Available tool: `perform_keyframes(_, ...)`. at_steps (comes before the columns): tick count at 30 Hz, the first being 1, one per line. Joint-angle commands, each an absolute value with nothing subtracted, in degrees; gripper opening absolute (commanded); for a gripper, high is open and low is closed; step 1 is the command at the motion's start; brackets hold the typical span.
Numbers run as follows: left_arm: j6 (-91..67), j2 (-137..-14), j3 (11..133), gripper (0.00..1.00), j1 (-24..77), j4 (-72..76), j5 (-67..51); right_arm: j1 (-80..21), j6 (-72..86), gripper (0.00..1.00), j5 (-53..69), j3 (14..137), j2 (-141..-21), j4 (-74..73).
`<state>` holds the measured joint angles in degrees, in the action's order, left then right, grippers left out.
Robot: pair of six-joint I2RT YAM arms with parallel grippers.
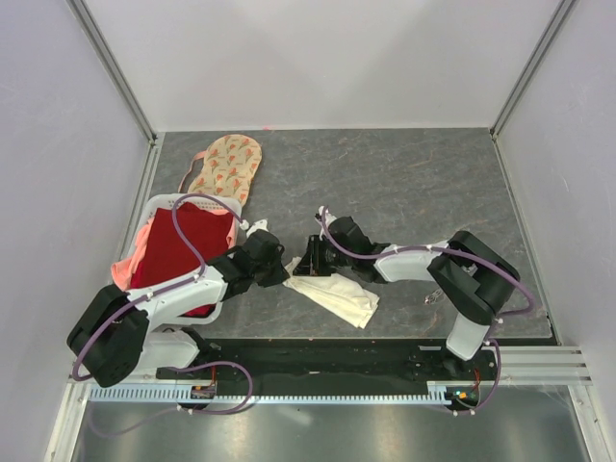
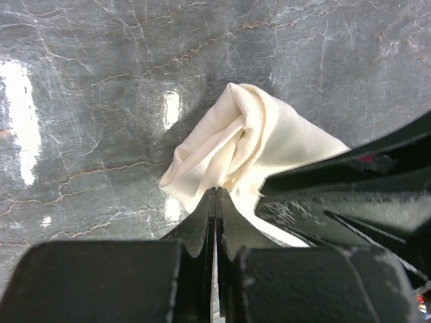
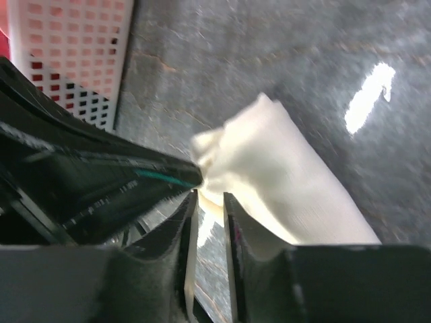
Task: Fold the napkin into a case and place the utensils inside
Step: Grasp the top corner of the smaller rectangle folded napkin from the folded napkin.
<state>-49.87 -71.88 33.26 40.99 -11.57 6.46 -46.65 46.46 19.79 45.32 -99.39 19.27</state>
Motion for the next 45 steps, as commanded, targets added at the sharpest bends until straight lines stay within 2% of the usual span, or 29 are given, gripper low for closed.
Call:
perform_keyframes(1, -50.1, -71.0, 34.7, 0.02, 41.2, -10.5, 6.0, -46.9, 46.5, 0.26, 21.3, 49.0, -102.5, 22.5)
perform_keyframes(10, -50.1, -69.0, 37.1, 0.02, 41.2, -11.5, 6.1, -49.0, 49.9, 0.17, 22.5, 48.2, -110.1, 29.6)
perform_keyframes(13, -49.7, -72.6, 38.6, 0.02, 41.1, -10.1, 5.8, -49.2, 51.1, 0.16, 22.9, 47.3, -111.7, 31.5)
perform_keyframes(17, -48.9, -79.4, 40.4, 0.02, 41.0, -9.4, 5.1, -48.8, 52.8, 0.2, 23.5, 45.3, -108.7, 31.9)
perform_keyframes(19, -48.5, -80.1, 39.8, 0.02, 41.0, -8.3, 5.8, -48.7, 51.7, 0.22, 22.5, 45.3, -105.7, 27.0)
perform_keyframes(23, -47.0, -79.5, 39.5, 0.02, 40.9, -7.8, 7.6, -48.8, 48.6, 0.35, 19.9, 45.2, -99.7, 19.4)
perform_keyframes(27, -46.8, -78.4, 39.7, 0.02, 41.0, -8.4, 6.8, -48.8, 45.9, 0.43, 18.1, 45.7, -95.9, 13.5)
perform_keyframes(34, -46.8, -76.6, 39.6, 0.02, 41.1, -8.4, 5.2, -47.8, 42.3, 0.48, 15.1, 47.0, -92.9, 6.7)
perform_keyframes(39, -46.8, -75.9, 39.5, 0.02, 41.2, -8.8, 4.7, -46.7, 40.7, 0.43, 13.4, 47.5, -93.6, 6.7)
perform_keyframes(45, -47.2, -76.0, 39.8, 0.02, 41.8, -8.9, 4.4, -46.6, 39.3, 0.24, 14.1, 49.6, -98.8, 9.0)
